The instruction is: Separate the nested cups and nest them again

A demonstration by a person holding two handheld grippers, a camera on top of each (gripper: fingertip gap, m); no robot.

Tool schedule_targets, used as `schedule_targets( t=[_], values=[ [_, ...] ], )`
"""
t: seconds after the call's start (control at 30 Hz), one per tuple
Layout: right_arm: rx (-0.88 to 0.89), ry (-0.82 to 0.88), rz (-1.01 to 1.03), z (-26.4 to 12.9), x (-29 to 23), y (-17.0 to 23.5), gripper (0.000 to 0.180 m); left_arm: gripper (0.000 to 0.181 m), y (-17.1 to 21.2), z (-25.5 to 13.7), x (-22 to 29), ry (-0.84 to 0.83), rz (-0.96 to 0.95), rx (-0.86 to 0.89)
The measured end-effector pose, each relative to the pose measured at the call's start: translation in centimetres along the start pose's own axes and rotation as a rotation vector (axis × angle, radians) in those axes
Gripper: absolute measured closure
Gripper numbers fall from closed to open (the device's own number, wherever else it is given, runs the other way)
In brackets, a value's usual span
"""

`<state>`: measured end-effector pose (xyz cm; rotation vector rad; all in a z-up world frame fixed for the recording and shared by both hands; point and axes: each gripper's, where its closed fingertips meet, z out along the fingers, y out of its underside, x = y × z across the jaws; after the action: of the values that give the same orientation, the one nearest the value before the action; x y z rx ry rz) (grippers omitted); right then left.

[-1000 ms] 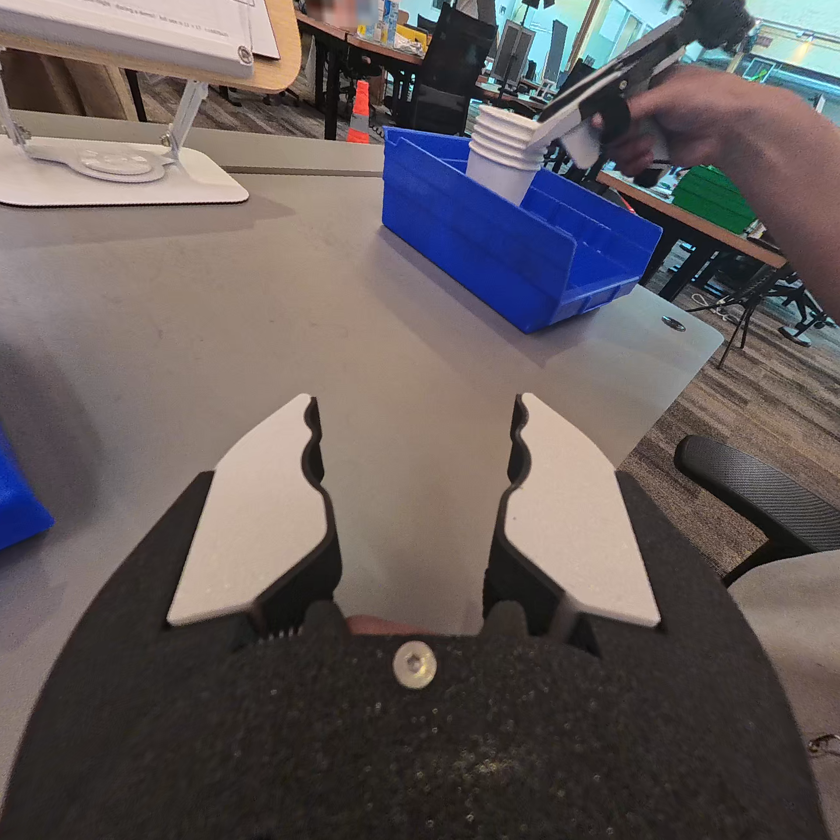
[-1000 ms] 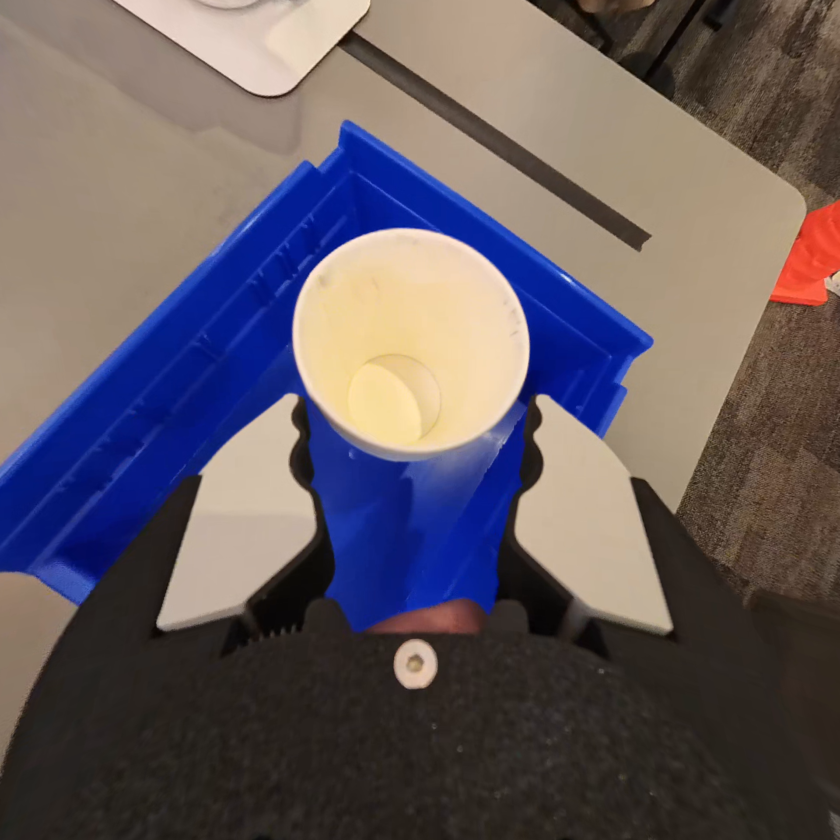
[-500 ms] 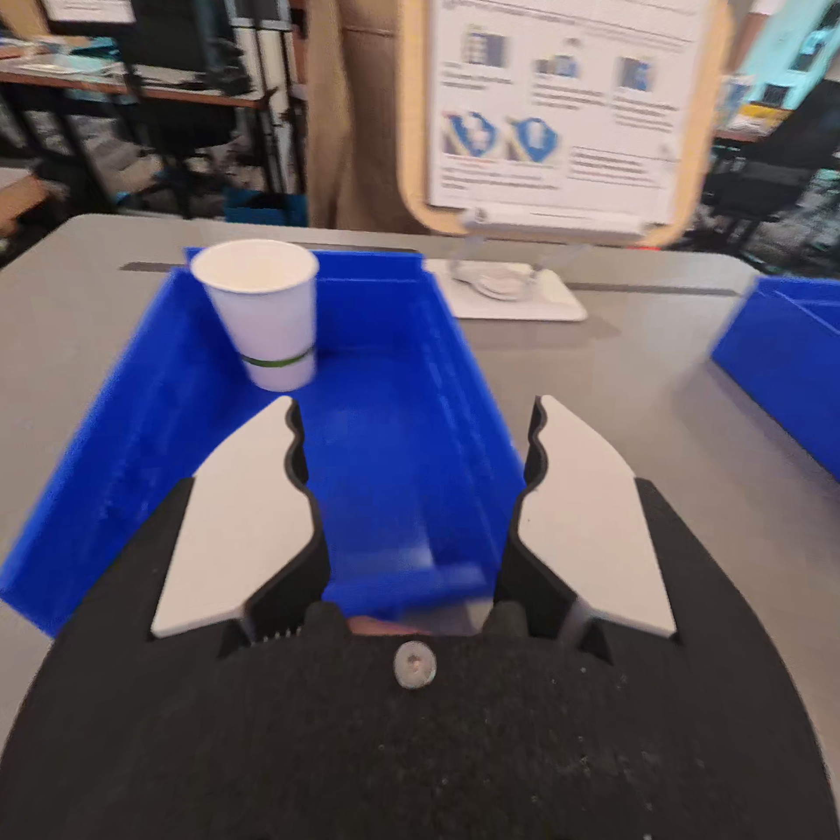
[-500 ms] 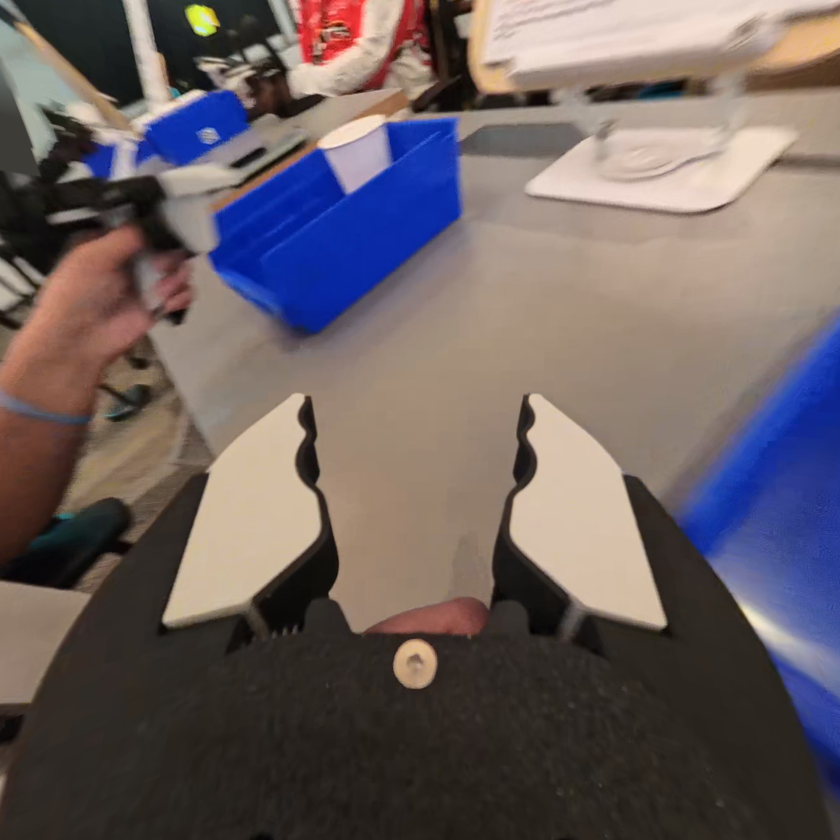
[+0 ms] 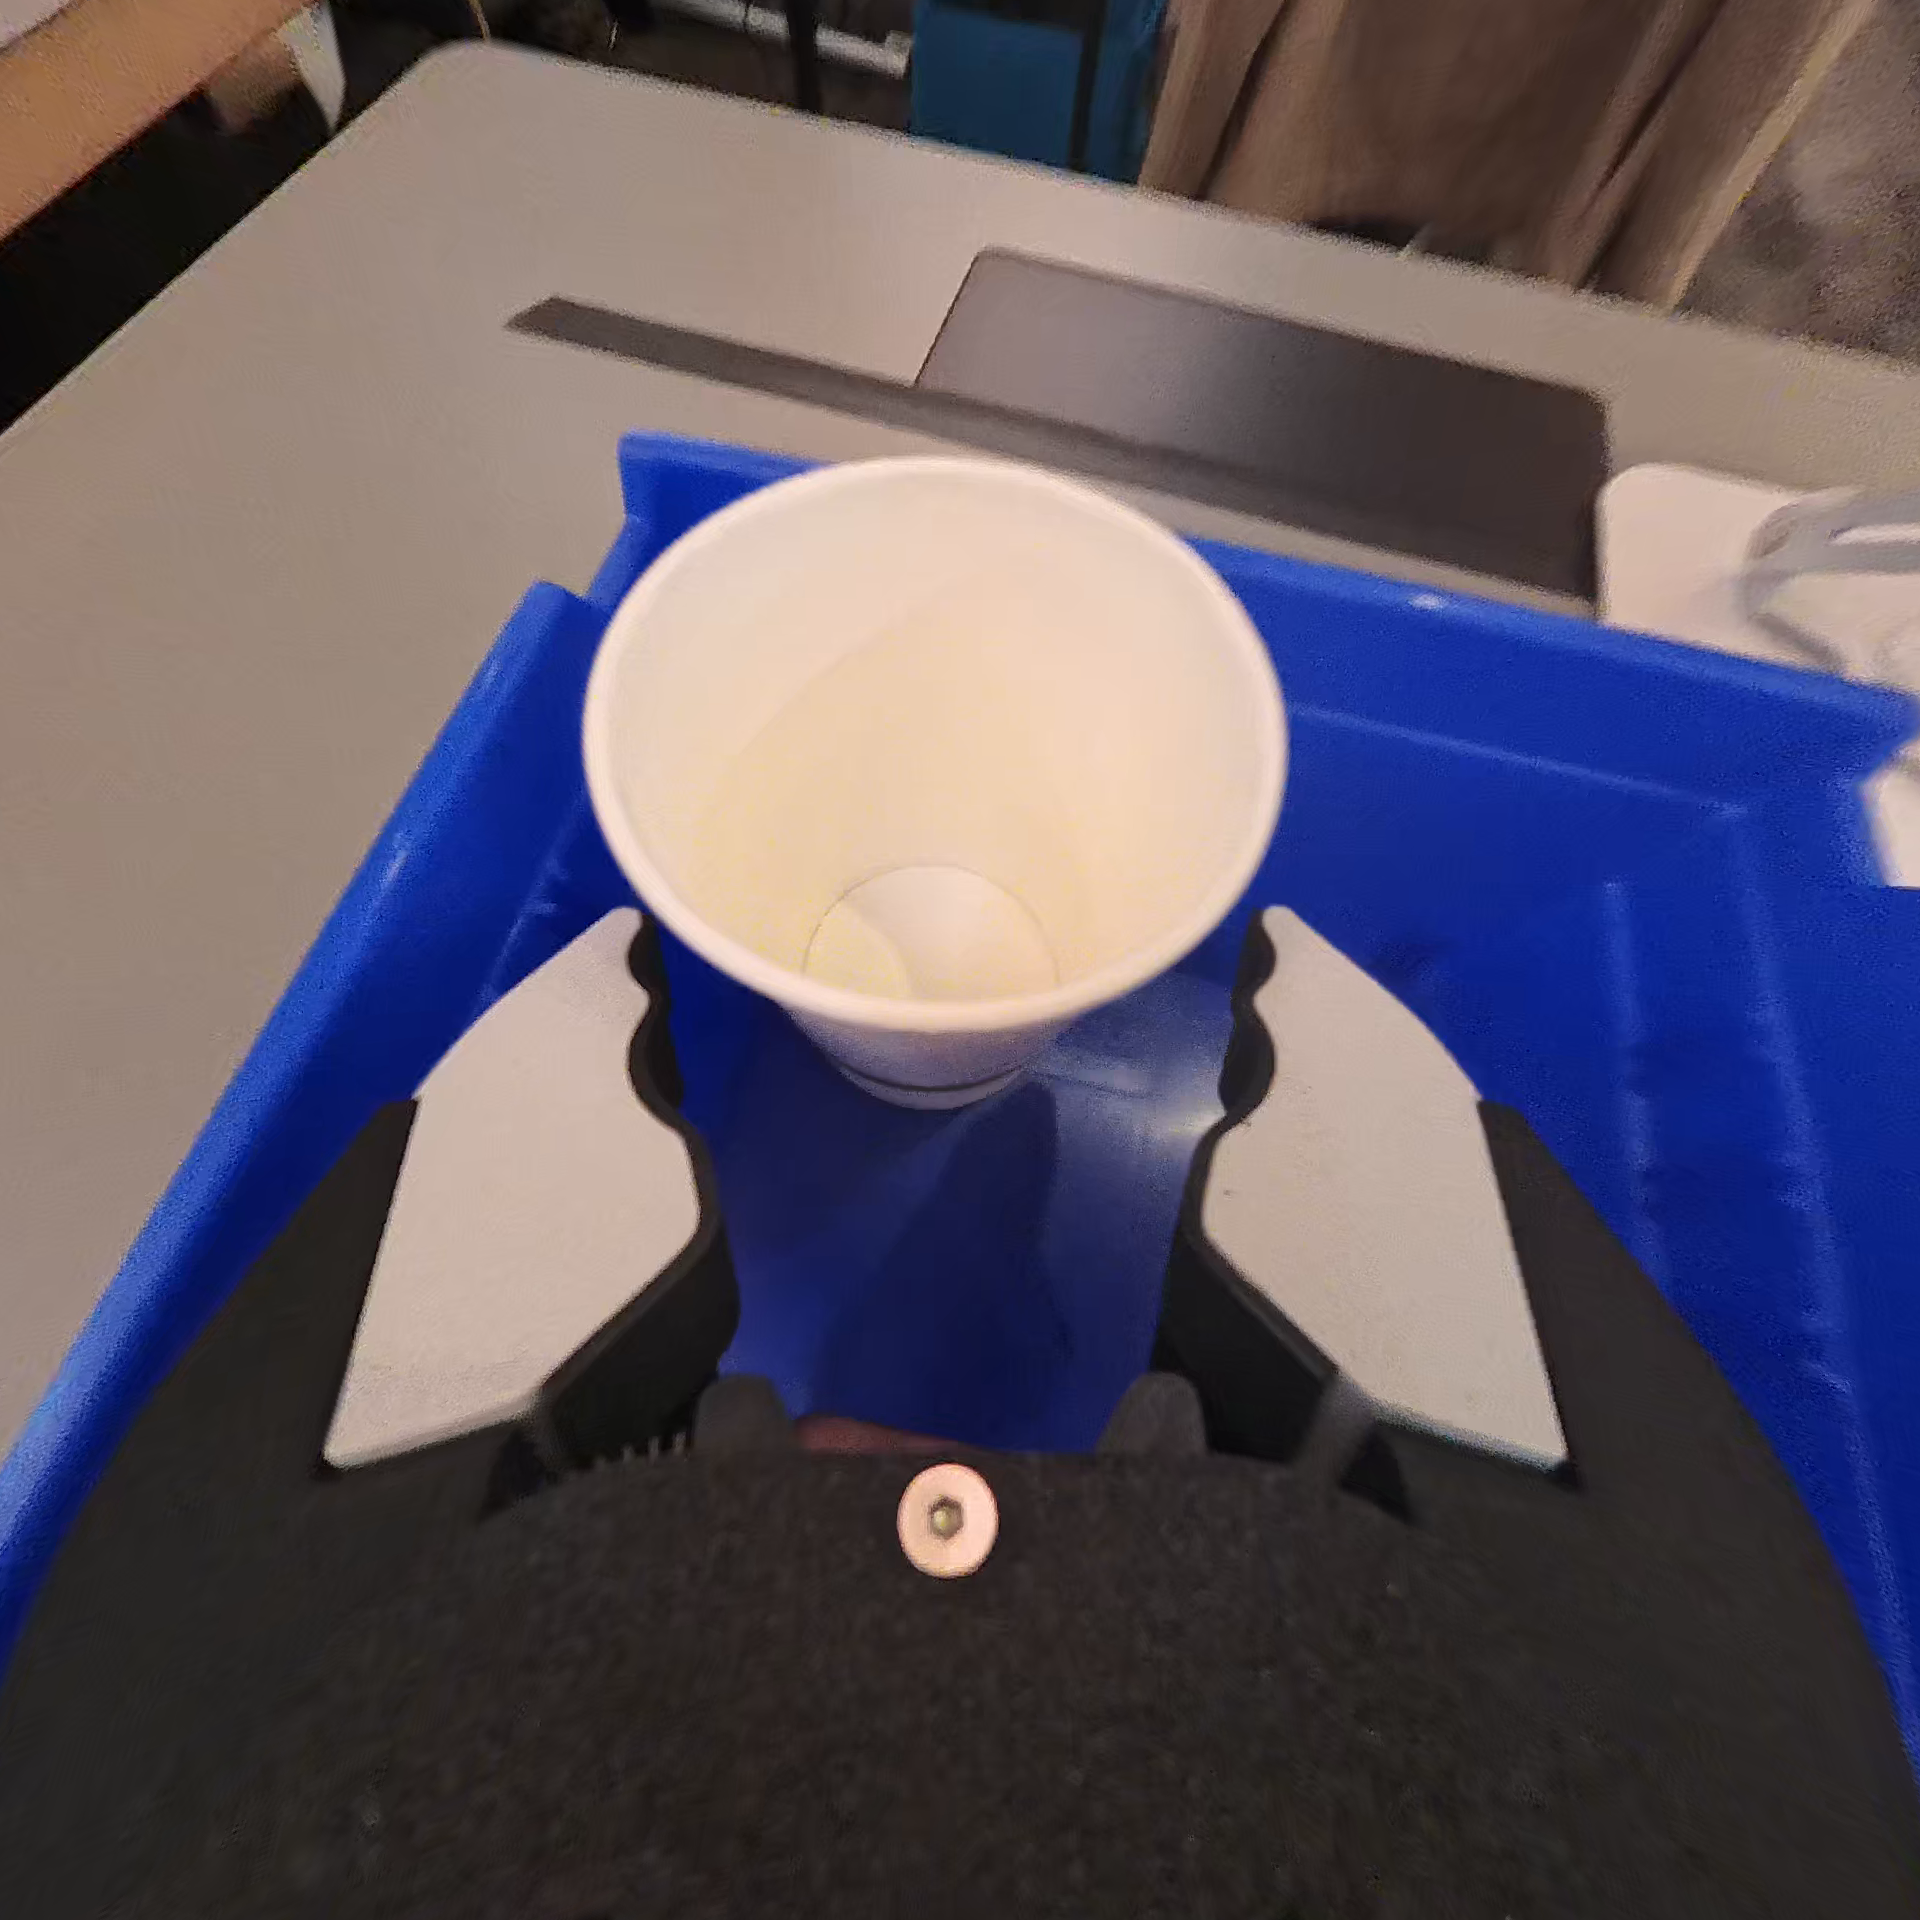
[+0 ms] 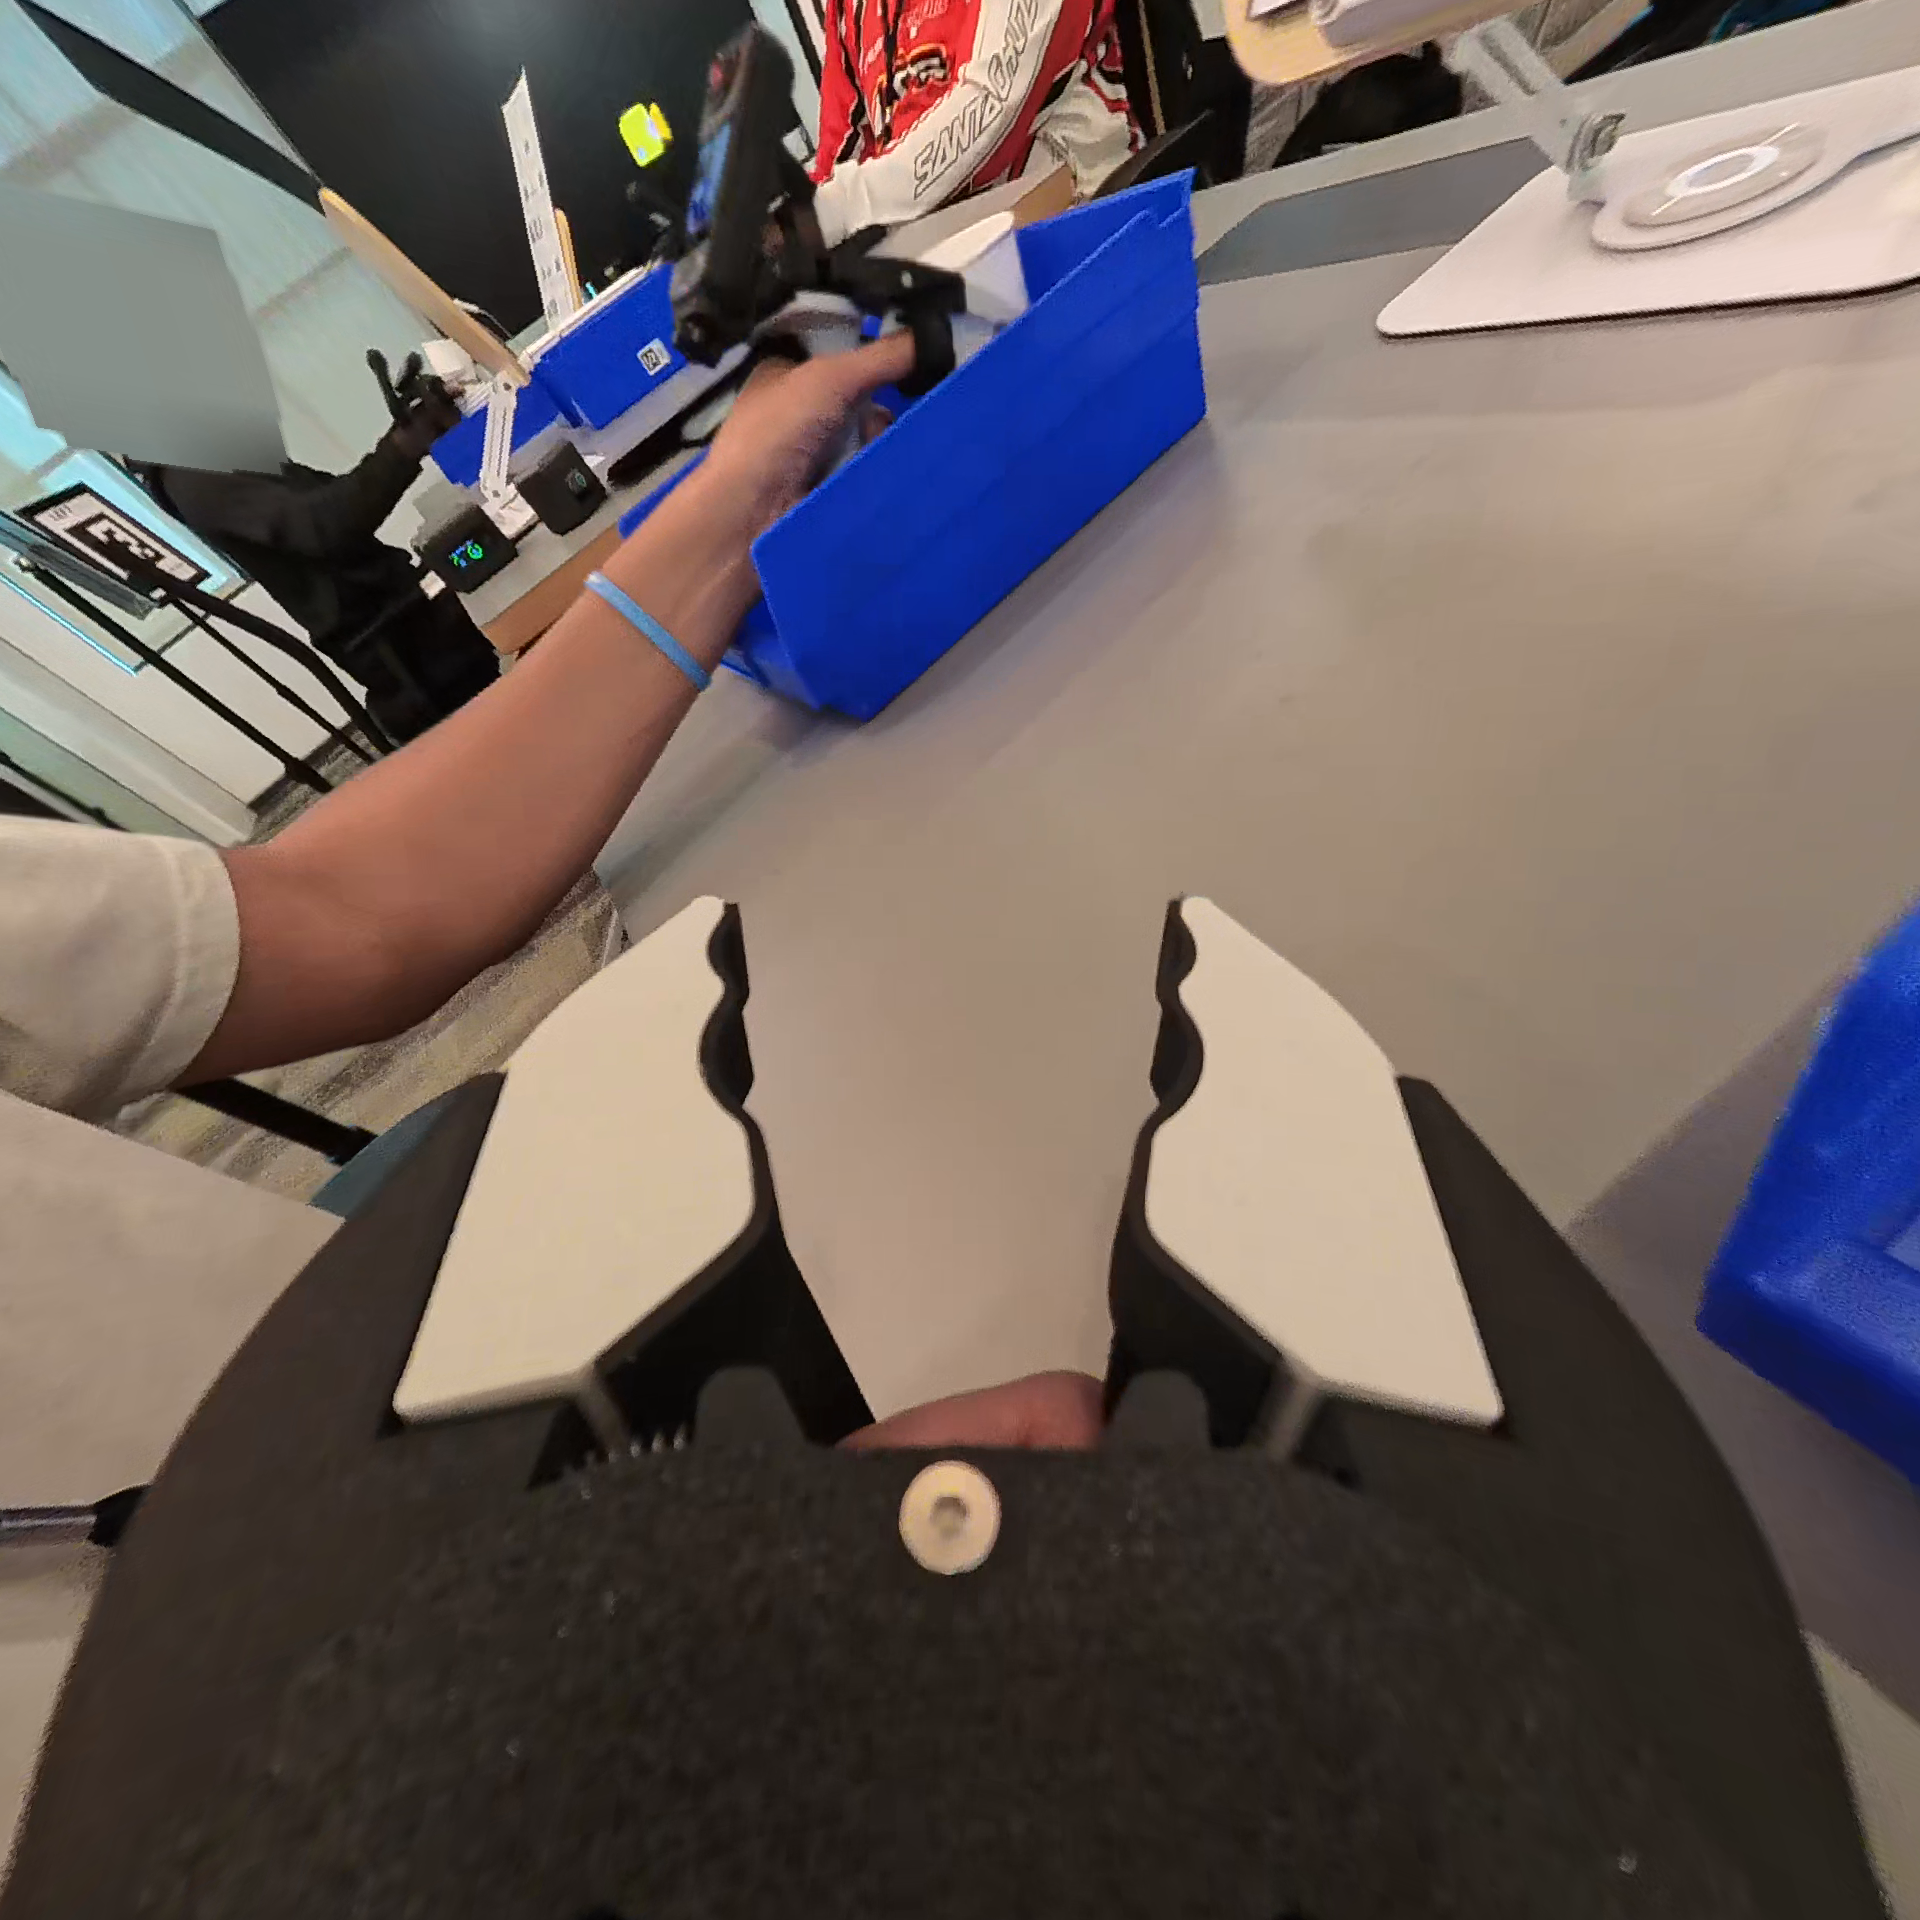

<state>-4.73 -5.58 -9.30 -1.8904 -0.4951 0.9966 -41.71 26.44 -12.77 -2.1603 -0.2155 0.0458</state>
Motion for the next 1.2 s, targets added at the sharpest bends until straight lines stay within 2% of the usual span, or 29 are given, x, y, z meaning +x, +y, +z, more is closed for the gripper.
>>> schedule_targets(
  t=[0.03,0.07,0.2,0.3,0.47,0.6,0.77,1.0,1.2],
  values=[
    [0.004,0.005,0.003,-0.3,0.3,0.0,0.104,0.08,0.4,0.6,-0.1,-0.01,0.011,-0.027],
    [0.007,0.008,0.006,-0.5,0.5,0.0,0.105,0.096,0.9,1.1,-0.1,-0.003,0.024,-0.049],
    [0.015,0.02,0.0,-1.3,1.0,-0.5,0.105,0.102,0.9,-0.2,0.4,0.074,0.025,-0.043],
    [0.029,0.033,-0.022,-2.3,1.4,-1.4,0.106,0.102,0.2,-3.9,0.8,0.17,0.104,0.033],
    [0.051,0.075,-0.094,-4.2,2.9,-3.4,0.108,0.103,-0.9,-13.2,1.0,0.416,0.227,0.167],
    [0.063,0.005,-0.233,-4.6,1.9,-6.4,0.107,0.103,0.4,-21.6,5.0,0.776,0.349,0.148],
    [0.0,-0.156,-0.437,-3.0,-1.6,-10.1,0.099,0.102,4.1,-27.0,11.0,1.039,0.583,0.049],
    [-0.264,-0.277,-0.751,1.6,-4.5,-10.1,0.088,0.102,9.4,-30.1,20.7,1.326,0.831,-0.032],
    [-0.384,-0.296,-0.758,3.8,-4.1,-8.9,0.087,0.102,13.2,-31.6,25.3,1.461,0.967,-0.091]
  ],
)
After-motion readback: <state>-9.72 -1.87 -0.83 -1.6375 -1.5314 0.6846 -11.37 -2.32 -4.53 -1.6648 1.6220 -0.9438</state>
